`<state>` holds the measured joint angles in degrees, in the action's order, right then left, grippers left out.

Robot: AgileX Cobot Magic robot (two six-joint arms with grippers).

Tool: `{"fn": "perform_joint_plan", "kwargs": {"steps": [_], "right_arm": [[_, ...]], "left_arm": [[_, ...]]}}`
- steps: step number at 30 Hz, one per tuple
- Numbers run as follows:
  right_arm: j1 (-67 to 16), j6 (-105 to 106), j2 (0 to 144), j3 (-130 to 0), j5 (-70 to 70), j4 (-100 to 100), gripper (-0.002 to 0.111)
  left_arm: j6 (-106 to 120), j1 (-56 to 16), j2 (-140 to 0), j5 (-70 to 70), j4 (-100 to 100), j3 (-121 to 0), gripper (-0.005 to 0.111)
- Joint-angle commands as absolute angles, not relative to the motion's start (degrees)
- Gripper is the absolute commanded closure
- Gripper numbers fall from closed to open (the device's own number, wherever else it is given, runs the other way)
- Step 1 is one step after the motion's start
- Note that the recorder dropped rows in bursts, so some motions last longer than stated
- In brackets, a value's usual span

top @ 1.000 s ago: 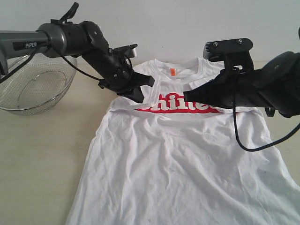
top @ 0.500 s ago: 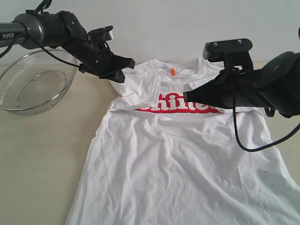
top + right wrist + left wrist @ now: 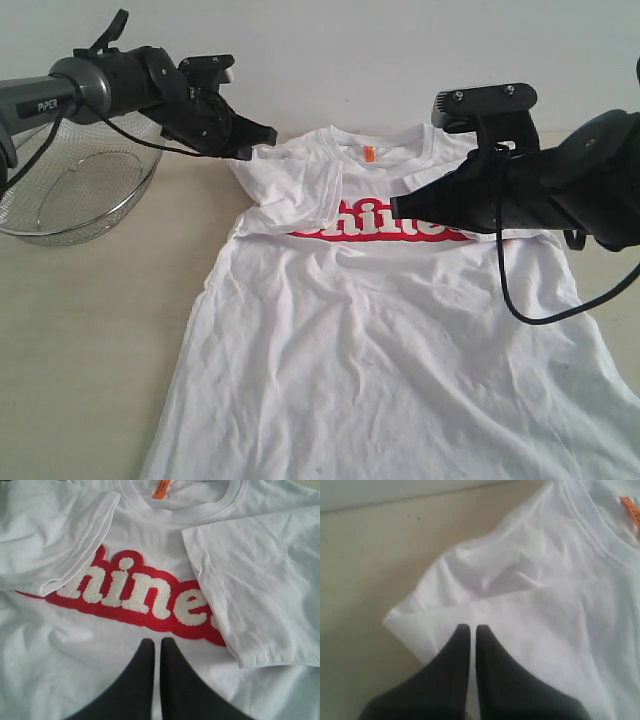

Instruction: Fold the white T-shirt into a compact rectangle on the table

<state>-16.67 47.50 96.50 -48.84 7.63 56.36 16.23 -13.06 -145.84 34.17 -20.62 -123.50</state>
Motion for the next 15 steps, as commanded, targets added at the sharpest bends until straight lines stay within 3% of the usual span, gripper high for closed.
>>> {"fn": "perform_joint_plan", "kwargs": {"steps": [1,15], "right_arm": [[-16.5,47.6,96.6,-48.7,7.6,56.2,0.108],[-16.6,48.1,96.6,-48.7,8.7,55.7,0.108]], "left_arm": [[15.4,-12.9,-148.5,36.3,-20.1,-128.6,0.102],[14.5,-12.5,-150.6,38.1,-18.0,-130.2,0.102]]}}
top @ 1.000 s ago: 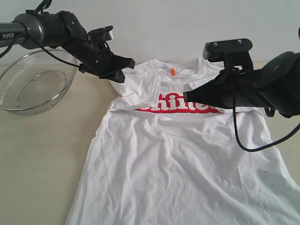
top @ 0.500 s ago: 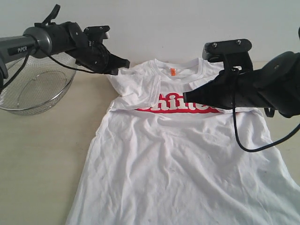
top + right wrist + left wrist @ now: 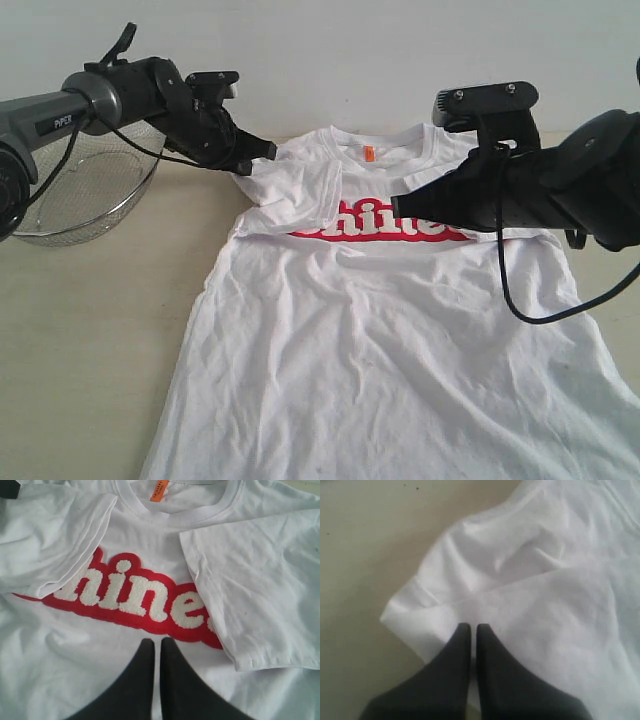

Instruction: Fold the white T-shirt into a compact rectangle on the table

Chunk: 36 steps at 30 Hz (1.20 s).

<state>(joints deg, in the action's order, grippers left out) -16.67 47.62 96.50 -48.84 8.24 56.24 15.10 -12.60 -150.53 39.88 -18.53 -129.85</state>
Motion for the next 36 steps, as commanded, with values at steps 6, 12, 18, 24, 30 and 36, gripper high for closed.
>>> {"fn": "perform_joint_plan", "kwargs": {"steps": [6,12,18,24,30,36], "right_arm": [[-16.6,48.1,96.6,-48.7,8.4,55.7,0.108],[-16.6,47.9,96.6,-48.7,8.8,55.6,0.108],[-16.6,47.9,96.6,-48.7,8.8,55.6,0.108],[-16.6,47.9,96.6,-48.7,8.8,55.6,0.108],[-16.6,47.9,96.6,-48.7,8.8,55.6,0.108],[-16.6,47.9,96.6,-48.7,8.9,55.6,0.108]], "left_arm": [[14.5,-11.9,-153.2,38.2,-18.0,-130.3,0.102],[14.5,-10.5,-154.7,38.7,-17.5,-130.3,0.102],[15.0,-8.7,-154.7,37.9,-19.2,-132.1,0.102],[15.4,-8.6,-154.8,35.2,-20.5,-132.0,0.102],[16.0,-8.6,-154.5,34.8,-23.0,-133.3,0.102],[15.9,-8.6,-154.5,40.7,-26.2,-140.4,0.102]]}}
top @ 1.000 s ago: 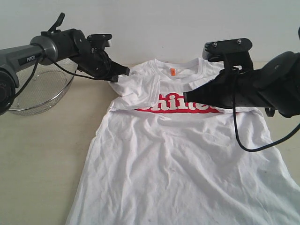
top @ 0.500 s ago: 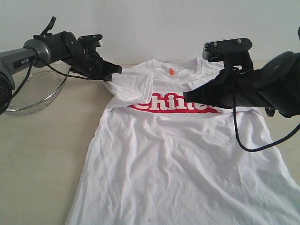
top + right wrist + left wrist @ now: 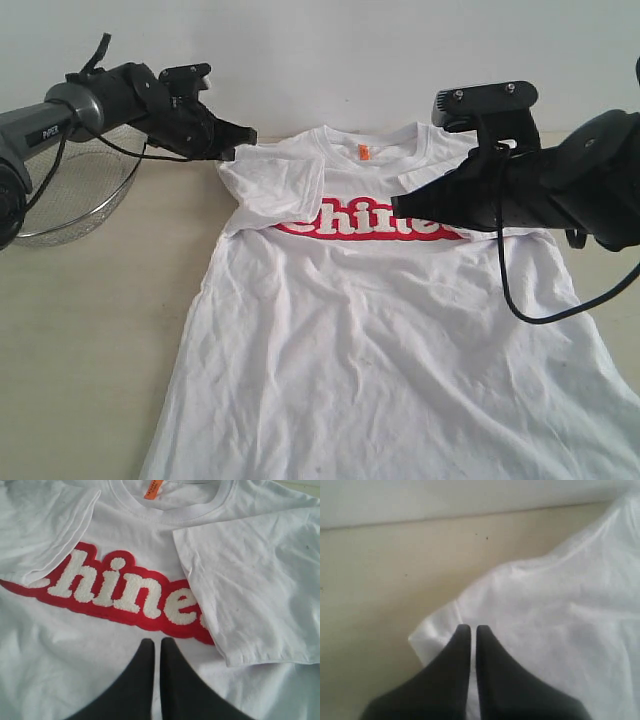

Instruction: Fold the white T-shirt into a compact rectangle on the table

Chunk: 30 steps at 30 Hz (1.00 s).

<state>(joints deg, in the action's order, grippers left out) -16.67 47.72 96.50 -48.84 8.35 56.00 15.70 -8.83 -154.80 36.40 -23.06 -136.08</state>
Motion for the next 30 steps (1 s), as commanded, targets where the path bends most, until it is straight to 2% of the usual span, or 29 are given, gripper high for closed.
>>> {"fn": "perform_joint_plan", "kwargs": {"steps": [1,7,15,30], "right_arm": [[-16.6,47.9,96.6,-48.7,9.1,55.6,0.108],[-16.6,47.9,96.6,-48.7,9.6,55.6,0.108],[-16.6,47.9,96.6,-48.7,10.1,55.6,0.108],[-16.6,47.8,96.6,-48.7,9.8,55.6,0.108]], "left_arm": [[16.0,-8.6,-154.4,42.7,-27.8,-141.7,0.102],[15.3,-9.2,-153.3,57.5,-30.8,-145.2,0.102],[13.3,-12.6,-153.3,69.9,-23.3,-145.2,0.102],[10.6,-13.3,-153.3,68.0,-12.8,-141.9,0.102]]}}
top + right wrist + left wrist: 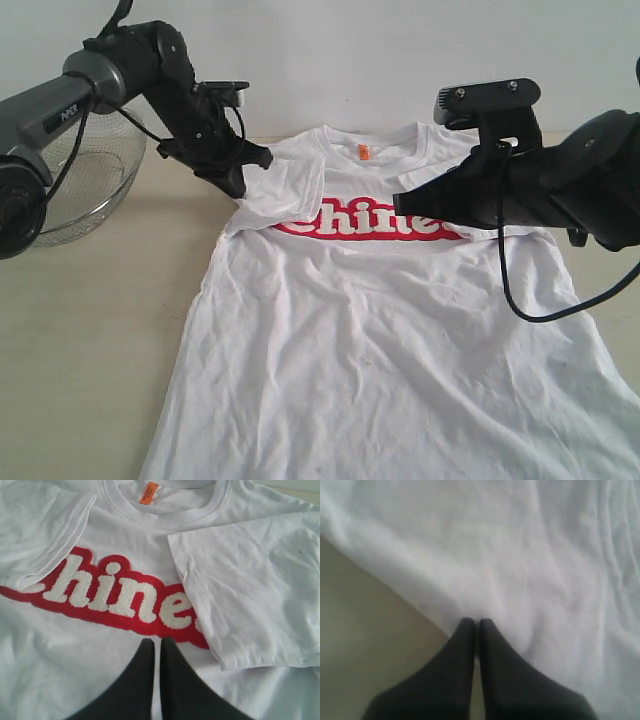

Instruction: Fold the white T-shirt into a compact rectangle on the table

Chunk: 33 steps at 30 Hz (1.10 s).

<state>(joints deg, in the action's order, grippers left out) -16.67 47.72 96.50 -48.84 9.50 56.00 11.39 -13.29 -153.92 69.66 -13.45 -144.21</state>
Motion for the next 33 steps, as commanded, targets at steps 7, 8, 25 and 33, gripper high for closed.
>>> {"fn": "perform_joint_plan", "kwargs": {"steps": [7,8,25,33], "right_arm": [[-16.6,47.8,96.6,-48.7,9.7,55.6,0.108],[-16.6,47.8,96.6,-48.7,9.7,55.6,0.108],[-16.6,47.6,96.6,-48.7,8.4,55.6,0.108],[-16.2,45.6,96.6,-48.7,9.6,56.8,0.108]], "left_arm": [[10.6,-13.3,-153.3,63.0,-12.8,-138.3,0.102],[10.6,-13.3,-153.3,62.9,-12.9,-138.3,0.102],[8.0,-12.9,-140.4,66.0,-8.9,-138.4,0.102],[4.0,-8.8,-132.8,70.0,-8.6,-137.4,0.102]]}}
